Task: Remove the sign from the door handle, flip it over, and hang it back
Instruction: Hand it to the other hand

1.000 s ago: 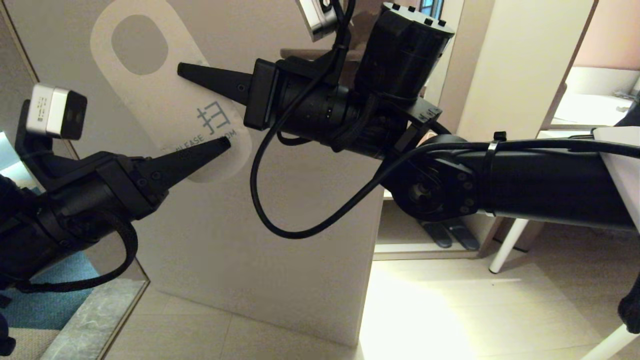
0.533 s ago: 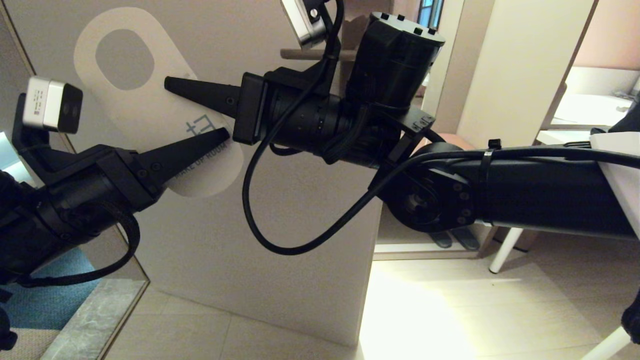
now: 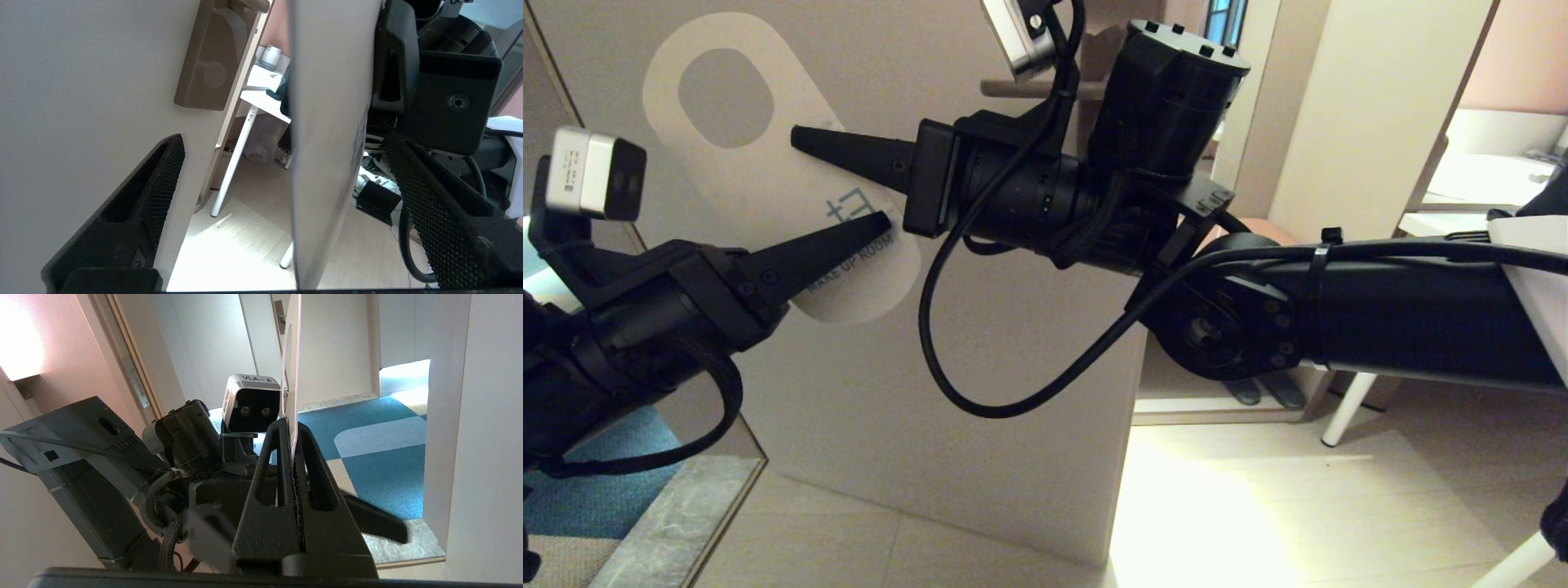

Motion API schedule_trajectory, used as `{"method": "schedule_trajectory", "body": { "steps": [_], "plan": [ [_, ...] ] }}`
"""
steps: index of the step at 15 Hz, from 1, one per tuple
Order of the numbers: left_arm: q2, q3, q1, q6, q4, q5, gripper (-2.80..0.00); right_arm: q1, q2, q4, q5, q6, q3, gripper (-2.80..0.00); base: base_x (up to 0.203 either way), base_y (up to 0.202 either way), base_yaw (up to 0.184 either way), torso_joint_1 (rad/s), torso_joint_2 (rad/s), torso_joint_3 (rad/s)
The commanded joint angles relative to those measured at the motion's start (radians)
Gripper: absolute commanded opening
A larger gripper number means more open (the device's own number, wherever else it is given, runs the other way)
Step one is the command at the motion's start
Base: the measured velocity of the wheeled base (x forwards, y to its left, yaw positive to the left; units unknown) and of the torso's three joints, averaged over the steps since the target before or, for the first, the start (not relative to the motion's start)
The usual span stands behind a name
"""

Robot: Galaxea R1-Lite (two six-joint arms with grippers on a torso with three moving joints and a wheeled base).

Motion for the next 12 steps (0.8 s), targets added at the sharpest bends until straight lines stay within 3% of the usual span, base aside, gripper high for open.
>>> {"method": "schedule_trajectory", "body": {
  "steps": [1,6,12],
  "plan": [
    [-0.007,0.007,0.000,-0.003,-0.014,-0.004,-2.80,0.001,0.000,-0.004,0.004,0.003,0.000,-2.80,0.000,0.000,0.000,0.000,0.00,0.000],
    [-0.036,0.019,0.000,-0.045,-0.025,-0.006,-2.80,0.001,0.000,-0.004,0.003,-0.001,0.017,-2.80,0.000,0.000,0.000,0.000,0.00,0.000],
    [-0.055,0.019,0.000,-0.047,-0.023,-0.006,-2.80,0.001,0.004,-0.006,0.004,-0.042,0.049,-2.80,0.000,0.000,0.000,0.000,0.00,0.000]
  ]
}}
